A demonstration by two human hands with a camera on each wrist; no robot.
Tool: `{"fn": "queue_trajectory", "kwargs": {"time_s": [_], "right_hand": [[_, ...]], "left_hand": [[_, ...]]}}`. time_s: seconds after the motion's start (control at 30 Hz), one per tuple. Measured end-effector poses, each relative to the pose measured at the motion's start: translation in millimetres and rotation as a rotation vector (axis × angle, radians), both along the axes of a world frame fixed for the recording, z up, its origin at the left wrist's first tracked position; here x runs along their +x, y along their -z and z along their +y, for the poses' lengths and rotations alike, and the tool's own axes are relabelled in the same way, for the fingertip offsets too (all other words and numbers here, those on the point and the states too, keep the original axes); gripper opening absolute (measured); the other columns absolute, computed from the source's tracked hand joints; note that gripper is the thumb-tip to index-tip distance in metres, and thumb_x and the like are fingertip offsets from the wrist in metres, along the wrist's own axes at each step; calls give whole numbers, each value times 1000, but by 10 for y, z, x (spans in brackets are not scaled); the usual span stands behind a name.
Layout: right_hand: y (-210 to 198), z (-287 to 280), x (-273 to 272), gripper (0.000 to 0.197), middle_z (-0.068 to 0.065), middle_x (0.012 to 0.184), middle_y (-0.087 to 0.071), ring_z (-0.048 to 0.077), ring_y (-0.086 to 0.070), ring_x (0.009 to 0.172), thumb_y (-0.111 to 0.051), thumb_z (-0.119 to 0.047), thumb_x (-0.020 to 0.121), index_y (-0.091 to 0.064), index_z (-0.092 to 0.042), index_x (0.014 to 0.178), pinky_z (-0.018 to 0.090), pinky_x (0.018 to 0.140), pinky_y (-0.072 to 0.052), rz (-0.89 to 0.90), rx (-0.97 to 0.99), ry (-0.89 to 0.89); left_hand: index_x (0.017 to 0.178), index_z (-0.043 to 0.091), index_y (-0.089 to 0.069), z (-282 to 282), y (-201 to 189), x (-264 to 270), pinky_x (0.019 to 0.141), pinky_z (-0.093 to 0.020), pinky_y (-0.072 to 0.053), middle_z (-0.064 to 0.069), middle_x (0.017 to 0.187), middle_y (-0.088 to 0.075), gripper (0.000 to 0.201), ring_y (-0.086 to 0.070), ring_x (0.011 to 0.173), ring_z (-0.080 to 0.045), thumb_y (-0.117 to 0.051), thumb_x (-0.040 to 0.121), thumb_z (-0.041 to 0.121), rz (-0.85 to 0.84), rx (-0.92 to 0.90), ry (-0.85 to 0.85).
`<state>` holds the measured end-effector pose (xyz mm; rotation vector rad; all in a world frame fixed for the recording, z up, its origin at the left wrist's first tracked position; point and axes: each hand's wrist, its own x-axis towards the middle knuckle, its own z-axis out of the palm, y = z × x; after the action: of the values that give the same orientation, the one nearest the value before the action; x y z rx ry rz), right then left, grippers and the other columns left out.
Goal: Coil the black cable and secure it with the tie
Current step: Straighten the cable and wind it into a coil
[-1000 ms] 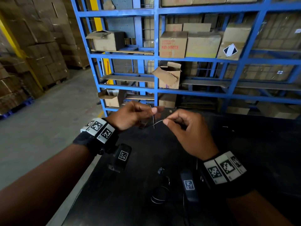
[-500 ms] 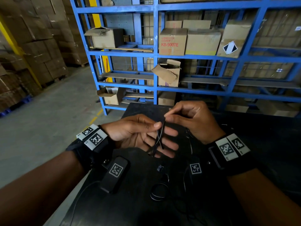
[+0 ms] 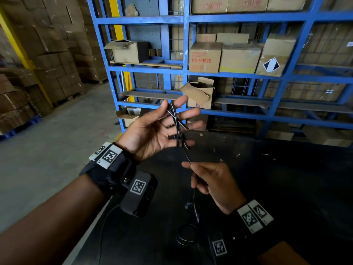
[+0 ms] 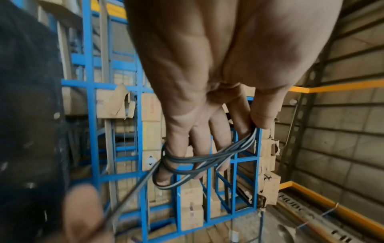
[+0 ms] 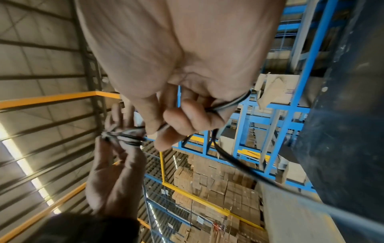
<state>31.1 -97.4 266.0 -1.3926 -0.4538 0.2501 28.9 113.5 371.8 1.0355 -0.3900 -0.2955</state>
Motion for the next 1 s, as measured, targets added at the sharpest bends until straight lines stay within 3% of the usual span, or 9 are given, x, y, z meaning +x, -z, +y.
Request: {"fn": "queue_trajectory", "kwargs": {"time_s": [0.13,0.27,0.4,0.5,0.6,0.67,0.77,0.83,1.0], "right_hand": [[-98,-49,-102,18,8,61,-67,9,-45,42,-63,-9,97,-77,-10,109,15,43,-36,-154,-134,42],[-241,-87,-197,9,-4,65,-73,5,-67,55,-71,-15,93,-74,-17,101,13,58,-50,-337,-380,60],[-418,-154,-251,6,-11,70,-75,2,-71,63,-74,-28,90,-71,-23,87,23,66,-58,-517,-606,95],[-590,-233,-182,8,-9,78,-76,3,-72,74,-74,-28,89,-72,-24,82,33,73,-60,-648,-633,135],[-790,-299,-66,3,-11,81,-76,2,-72,78,-78,-23,86,-76,-25,85,24,74,-59,-708,-607,133],[-862,-312,24,4,-10,83,-77,4,-73,80,-80,-20,85,-78,-20,87,22,75,-59,-730,-568,116],[-865,-298,146,10,-7,89,-77,7,-73,86,-80,-19,85,-78,-16,94,25,80,-60,-749,-524,84],[-835,-296,214,14,-3,95,-77,8,-73,89,-80,-17,85,-78,-12,98,21,80,-58,-727,-458,53],[-716,-258,272,20,-3,88,-78,5,-68,68,-77,-14,83,-77,-5,101,16,63,-52,-574,-239,-32]], "left_hand": [[139,23,-61,95,54,43,110,-67,-42,-11,140,-67,45,-57,137,-37,-41,103,41,13,62,-145],[140,15,-61,51,124,20,108,-61,-47,-12,140,-67,41,-63,132,-31,-41,108,31,-15,242,-293],[125,-19,-58,48,216,60,105,-44,-51,0,130,-74,46,-66,127,-14,-50,105,22,-142,500,-407],[123,-25,-56,124,334,57,99,-49,-47,-5,125,-77,61,-68,119,-28,-61,100,32,-101,633,-346],[114,-7,-73,118,406,-32,74,-30,-43,-12,115,-79,45,-74,96,-22,-62,99,34,-39,726,-199],[117,10,-78,64,415,-103,65,-30,-31,-22,121,-75,37,-70,100,-30,-59,98,36,-29,774,-93],[126,7,-73,3,413,-178,91,-42,-49,-15,130,-73,41,-69,122,-35,-55,101,34,20,736,51],[131,3,-68,-19,398,-218,108,-53,-48,-19,134,-70,43,-67,125,-39,-50,103,30,55,663,128],[135,1,-62,-17,388,-300,109,-58,-47,-28,131,-68,46,-58,130,-51,-43,105,30,107,466,276]]}}
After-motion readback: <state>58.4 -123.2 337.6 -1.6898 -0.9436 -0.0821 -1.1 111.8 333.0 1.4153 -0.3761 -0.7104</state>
